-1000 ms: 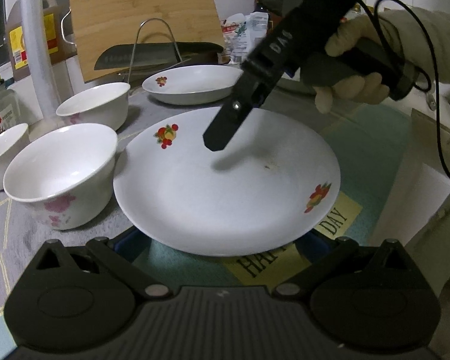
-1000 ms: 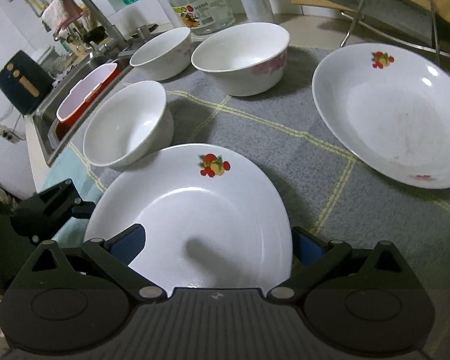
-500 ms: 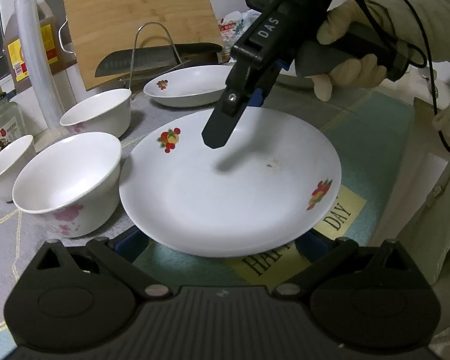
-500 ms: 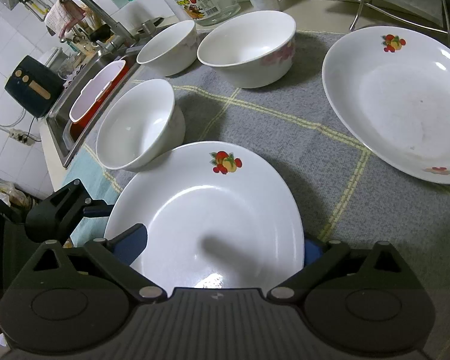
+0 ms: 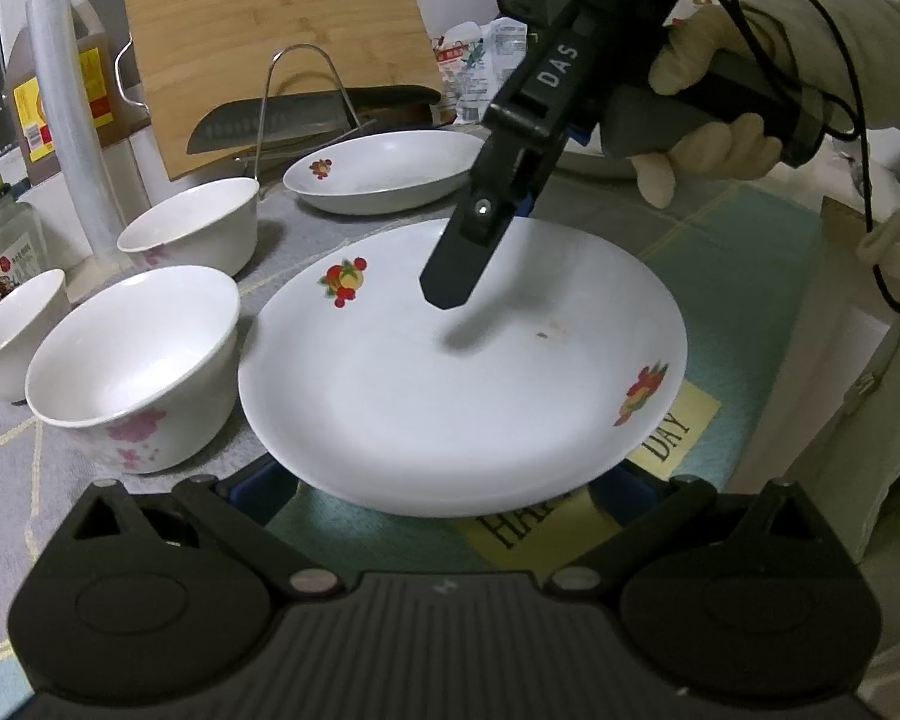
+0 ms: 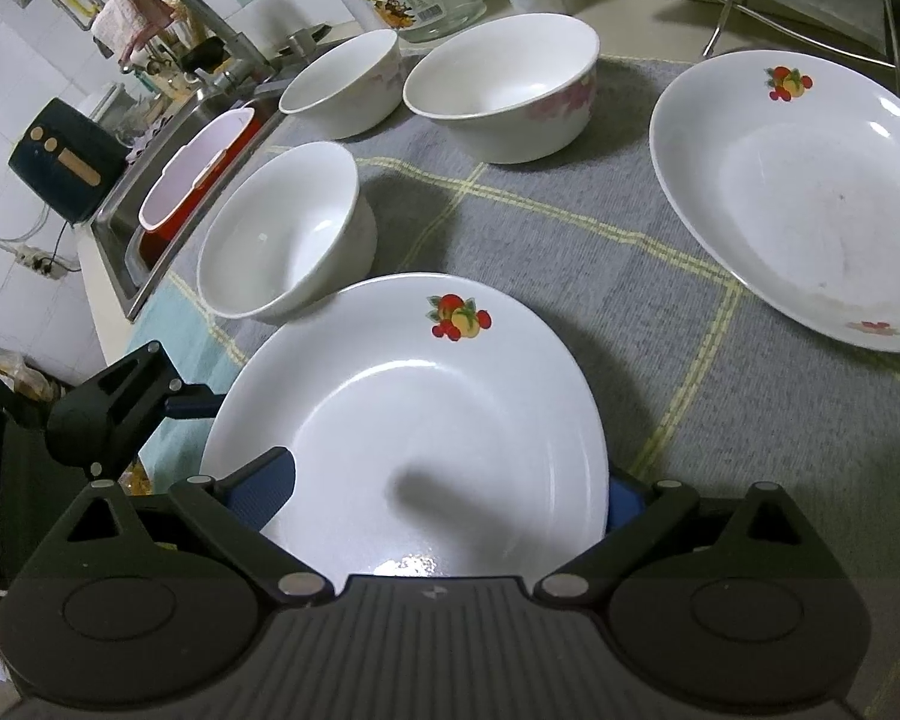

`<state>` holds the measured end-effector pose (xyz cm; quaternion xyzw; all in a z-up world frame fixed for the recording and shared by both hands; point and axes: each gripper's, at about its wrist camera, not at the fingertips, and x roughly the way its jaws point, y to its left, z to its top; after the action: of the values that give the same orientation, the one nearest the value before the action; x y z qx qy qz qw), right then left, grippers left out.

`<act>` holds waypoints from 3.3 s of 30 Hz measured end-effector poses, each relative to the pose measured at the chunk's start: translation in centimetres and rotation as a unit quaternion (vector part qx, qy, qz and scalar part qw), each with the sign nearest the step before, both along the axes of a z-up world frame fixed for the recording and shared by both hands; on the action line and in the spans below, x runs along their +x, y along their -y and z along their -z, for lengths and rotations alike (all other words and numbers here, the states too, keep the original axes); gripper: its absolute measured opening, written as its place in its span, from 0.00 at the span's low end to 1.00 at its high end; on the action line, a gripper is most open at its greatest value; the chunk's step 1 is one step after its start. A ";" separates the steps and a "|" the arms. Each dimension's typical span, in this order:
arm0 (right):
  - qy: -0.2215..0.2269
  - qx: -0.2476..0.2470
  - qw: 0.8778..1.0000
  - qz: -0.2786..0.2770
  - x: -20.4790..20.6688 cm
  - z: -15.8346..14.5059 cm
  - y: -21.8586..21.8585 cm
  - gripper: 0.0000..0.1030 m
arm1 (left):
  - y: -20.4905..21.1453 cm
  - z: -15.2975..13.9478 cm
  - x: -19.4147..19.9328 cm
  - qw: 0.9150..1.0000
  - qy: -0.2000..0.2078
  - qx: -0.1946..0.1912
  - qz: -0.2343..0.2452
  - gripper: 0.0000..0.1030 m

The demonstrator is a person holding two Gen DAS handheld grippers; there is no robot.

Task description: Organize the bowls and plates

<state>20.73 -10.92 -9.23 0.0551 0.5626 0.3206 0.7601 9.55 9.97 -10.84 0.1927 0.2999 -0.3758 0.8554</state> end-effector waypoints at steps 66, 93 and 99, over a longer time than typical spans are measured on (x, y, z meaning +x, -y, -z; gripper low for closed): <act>0.092 -0.019 0.991 0.098 -2.5 -5.0 23.1 0.99 | 19.7 -2.5 4.7 0.992 0.037 -0.001 0.122 0.99; 0.077 -0.035 0.987 0.140 -0.7 -2.8 29.9 0.99 | 27.2 -0.7 7.9 0.988 0.014 0.001 0.152 0.99; 0.075 -0.038 0.986 0.143 -0.4 -2.3 30.3 0.99 | 27.7 -0.6 8.4 0.988 0.006 0.008 0.152 0.99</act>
<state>20.36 -41.20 -6.93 0.0824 0.5023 0.1904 0.8395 17.95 -17.76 -10.20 0.2450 0.2646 -0.4983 0.7885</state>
